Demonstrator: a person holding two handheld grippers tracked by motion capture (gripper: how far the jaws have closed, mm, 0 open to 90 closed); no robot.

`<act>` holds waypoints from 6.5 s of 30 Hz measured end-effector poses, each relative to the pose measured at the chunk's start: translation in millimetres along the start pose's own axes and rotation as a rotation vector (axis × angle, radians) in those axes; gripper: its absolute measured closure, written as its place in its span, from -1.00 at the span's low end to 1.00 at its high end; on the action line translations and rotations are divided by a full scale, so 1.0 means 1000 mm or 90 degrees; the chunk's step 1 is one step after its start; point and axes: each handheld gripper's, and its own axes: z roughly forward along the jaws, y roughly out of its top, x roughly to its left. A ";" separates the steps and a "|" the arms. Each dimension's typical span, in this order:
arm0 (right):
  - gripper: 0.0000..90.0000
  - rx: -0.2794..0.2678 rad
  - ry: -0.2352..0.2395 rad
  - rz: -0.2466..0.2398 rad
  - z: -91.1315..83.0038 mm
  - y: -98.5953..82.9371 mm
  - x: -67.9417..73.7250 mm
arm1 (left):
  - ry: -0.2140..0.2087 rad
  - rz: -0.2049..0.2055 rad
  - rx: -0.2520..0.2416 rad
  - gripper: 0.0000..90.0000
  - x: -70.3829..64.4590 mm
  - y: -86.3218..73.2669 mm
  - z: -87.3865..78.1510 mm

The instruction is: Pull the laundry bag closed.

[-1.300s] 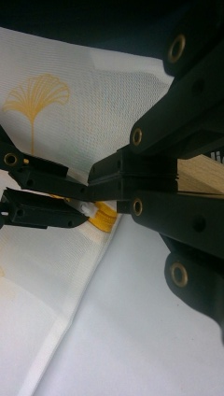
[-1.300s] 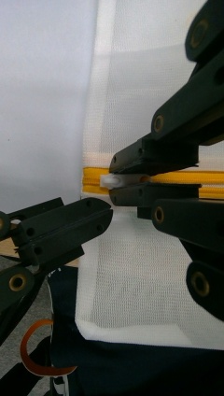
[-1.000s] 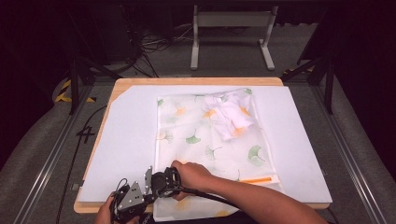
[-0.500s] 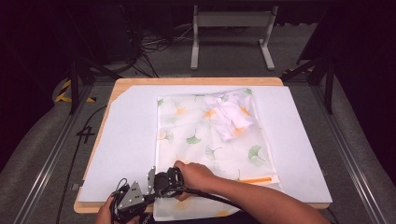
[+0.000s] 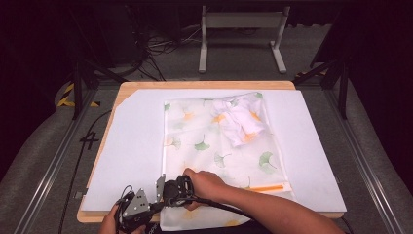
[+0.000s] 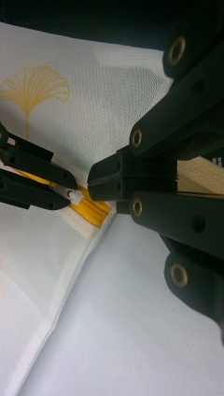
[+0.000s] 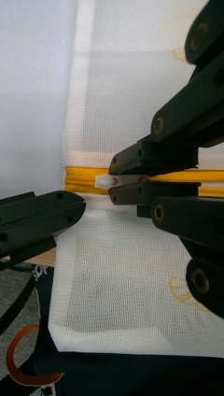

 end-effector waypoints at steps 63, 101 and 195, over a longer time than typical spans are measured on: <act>0.87 -0.012 -0.003 0.012 -0.010 -0.028 0.003 | -0.024 -0.011 -0.003 1.00 0.005 0.000 0.000; 0.87 -0.005 0.000 0.035 -0.021 -0.053 0.005 | -0.025 -0.007 -0.003 1.00 0.006 0.000 0.000; 0.87 0.029 -0.002 0.085 -0.051 -0.121 0.008 | -0.027 -0.008 -0.001 1.00 0.007 0.000 0.000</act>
